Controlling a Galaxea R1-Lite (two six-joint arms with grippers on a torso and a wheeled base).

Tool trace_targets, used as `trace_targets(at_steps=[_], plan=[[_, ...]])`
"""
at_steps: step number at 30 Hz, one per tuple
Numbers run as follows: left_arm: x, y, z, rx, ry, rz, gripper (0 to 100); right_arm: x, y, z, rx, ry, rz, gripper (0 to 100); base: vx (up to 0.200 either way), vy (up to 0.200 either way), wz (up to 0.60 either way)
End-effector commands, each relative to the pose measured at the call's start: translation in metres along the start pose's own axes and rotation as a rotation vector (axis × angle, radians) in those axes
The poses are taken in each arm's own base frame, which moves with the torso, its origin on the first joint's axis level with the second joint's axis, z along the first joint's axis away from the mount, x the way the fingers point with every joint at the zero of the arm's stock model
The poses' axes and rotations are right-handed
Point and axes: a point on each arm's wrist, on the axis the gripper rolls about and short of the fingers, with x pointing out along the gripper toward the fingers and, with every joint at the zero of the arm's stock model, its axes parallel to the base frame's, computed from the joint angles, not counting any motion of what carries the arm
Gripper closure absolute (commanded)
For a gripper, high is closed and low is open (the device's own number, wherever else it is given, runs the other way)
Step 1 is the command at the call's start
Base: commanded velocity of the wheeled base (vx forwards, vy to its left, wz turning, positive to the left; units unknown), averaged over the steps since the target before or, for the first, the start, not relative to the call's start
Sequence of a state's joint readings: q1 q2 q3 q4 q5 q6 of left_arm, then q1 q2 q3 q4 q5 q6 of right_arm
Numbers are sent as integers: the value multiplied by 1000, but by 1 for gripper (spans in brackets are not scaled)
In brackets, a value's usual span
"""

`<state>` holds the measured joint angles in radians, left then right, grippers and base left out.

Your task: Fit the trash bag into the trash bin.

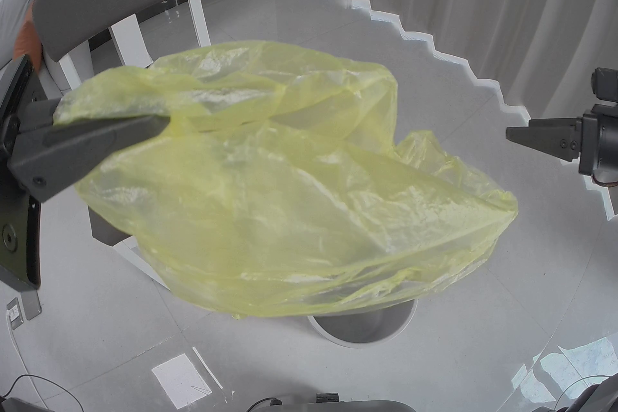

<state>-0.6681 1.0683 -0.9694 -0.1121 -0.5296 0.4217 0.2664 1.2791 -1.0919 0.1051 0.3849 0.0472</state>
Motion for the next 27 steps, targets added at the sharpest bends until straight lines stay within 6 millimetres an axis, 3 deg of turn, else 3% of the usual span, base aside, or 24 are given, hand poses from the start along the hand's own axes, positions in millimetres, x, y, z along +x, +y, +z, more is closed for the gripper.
trace_targets(at_steps=[1, 5, 10, 21, 27], plan=[[-4, -2, 5, 10, -21, -4, 100, 43, 4, -9, 4, 57, 75, 0, 0, 0, 0], [-7, -4, 5, 10, -25, -5, 100, 74, 3, -13, -7, 61, 105, 0, 0, 0, 0], [-8, -4, 5, 13, -28, -2, 100, 90, 10, -24, -8, 95, 145, 0, 0, 0, 0], [-6, -2, 5, 14, -25, 6, 100, 68, 31, -56, 8, 179, 213, 0, 0, 0, 0], [-8, -2, 7, 19, -34, 10, 100, 49, 39, -49, -11, 128, 236, 0, 0, 0, 0]])
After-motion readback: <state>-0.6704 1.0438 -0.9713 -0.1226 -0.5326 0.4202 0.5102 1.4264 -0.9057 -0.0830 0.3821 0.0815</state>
